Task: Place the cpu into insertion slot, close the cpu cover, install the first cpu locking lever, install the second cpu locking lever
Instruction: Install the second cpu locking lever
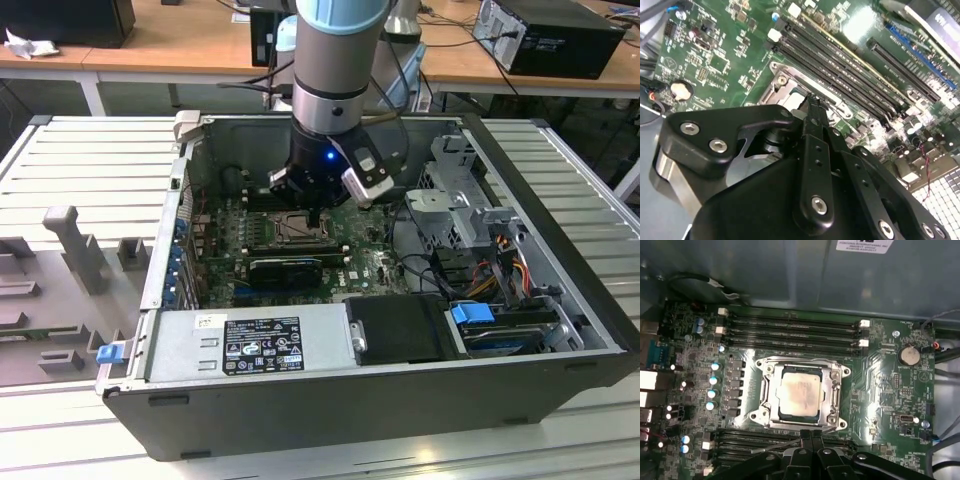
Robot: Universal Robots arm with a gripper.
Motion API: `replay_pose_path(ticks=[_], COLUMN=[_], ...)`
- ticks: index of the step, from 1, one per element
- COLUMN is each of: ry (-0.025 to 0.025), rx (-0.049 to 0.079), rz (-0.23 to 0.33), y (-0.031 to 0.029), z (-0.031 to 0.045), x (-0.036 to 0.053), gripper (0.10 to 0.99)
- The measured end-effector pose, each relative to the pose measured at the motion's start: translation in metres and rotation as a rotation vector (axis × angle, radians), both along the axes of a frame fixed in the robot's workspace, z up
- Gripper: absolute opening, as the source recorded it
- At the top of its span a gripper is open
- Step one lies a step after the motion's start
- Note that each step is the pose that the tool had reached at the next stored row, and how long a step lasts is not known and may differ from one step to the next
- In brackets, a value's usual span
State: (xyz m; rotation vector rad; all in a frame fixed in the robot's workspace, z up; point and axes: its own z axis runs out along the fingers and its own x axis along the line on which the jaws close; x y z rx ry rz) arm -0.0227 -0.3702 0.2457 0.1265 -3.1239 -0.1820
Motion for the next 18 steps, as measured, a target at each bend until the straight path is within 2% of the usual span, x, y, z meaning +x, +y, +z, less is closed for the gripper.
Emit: replay_pose_path(ticks=[6,9,12,15,18], ry=[0.0003,0.0004,0.0004,0.0004,0.0005], rx=[0.002,0.005,0.010,0.013,0.013], rz=[-0.001,-0.001,-0.001,-0.001,-0.001], y=[-0.0030,-0.0097,-0.0113,-0.0120,-0.0123], z=[-0.0032,-0.0059,-0.0078,-0.0119,-0.0192], x=[-0.0095,-0.0160,-0.0236,-0.0263,-0.0278], gripper=[0.106,0.106,0.106,0.106,0.106])
